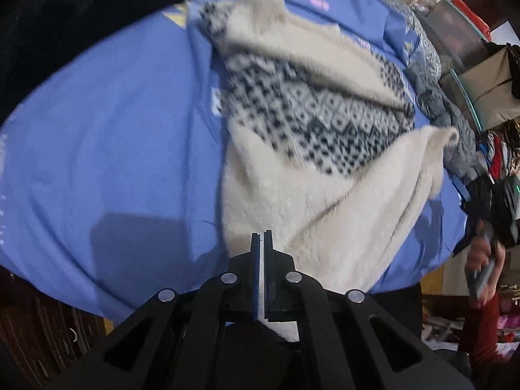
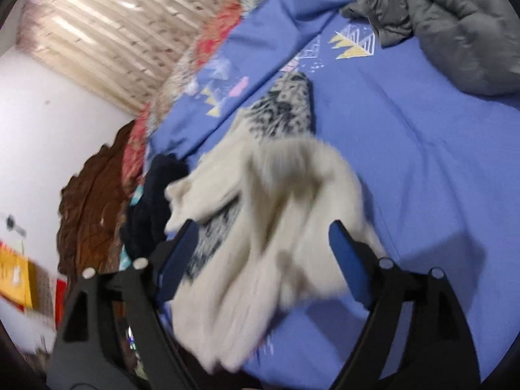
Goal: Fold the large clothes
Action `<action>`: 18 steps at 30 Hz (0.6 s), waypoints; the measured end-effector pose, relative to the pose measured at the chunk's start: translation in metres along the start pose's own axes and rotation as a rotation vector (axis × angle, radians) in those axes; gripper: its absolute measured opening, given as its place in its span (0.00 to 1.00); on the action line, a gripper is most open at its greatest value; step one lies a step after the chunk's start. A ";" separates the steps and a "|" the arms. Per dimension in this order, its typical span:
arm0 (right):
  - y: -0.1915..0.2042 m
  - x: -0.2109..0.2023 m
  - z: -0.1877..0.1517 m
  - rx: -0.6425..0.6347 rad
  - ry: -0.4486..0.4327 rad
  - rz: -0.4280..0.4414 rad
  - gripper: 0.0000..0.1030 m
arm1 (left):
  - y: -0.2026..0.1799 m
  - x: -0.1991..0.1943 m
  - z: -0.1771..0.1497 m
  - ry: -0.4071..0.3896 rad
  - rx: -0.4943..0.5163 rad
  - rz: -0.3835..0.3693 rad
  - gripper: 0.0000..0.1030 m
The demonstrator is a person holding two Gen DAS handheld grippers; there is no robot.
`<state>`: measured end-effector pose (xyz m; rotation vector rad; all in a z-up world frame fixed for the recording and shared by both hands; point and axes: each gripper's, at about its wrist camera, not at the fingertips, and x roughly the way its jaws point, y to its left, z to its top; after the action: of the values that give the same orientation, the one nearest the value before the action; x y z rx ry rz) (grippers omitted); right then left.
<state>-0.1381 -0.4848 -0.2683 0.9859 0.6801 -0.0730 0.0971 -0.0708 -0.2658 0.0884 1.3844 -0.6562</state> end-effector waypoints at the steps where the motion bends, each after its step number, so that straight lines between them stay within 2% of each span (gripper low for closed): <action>1: 0.004 -0.006 -0.014 -0.022 0.047 0.046 0.77 | -0.003 0.005 0.000 0.006 0.007 0.003 0.24; 3: 0.013 -0.006 -0.041 -0.051 0.159 0.122 0.77 | -0.008 0.017 0.002 0.020 0.021 0.009 0.24; 5: 0.027 0.012 -0.079 -0.089 0.306 0.169 0.75 | -0.010 0.023 0.003 0.022 0.032 0.027 0.24; 8: 0.046 0.058 -0.122 -0.151 0.475 0.155 0.73 | -0.015 0.020 0.001 -0.002 0.058 0.050 0.24; 13: 0.054 0.126 -0.153 -0.116 0.643 0.172 0.70 | -0.020 -0.014 -0.017 -0.136 0.179 0.155 0.24; 16: 0.077 0.153 -0.162 -0.133 0.723 0.239 0.61 | -0.014 -0.030 -0.032 -0.185 0.225 0.175 0.24; 17: 0.087 0.162 -0.163 -0.142 0.747 0.253 0.53 | -0.011 -0.034 -0.036 -0.194 0.231 0.169 0.24; 18: 0.097 0.171 -0.165 -0.155 0.778 0.273 0.35 | -0.009 -0.037 -0.038 -0.200 0.230 0.166 0.24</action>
<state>-0.0496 -0.2588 -0.3520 0.9390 1.2276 0.6238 0.0582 -0.0478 -0.2368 0.3098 1.0933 -0.6647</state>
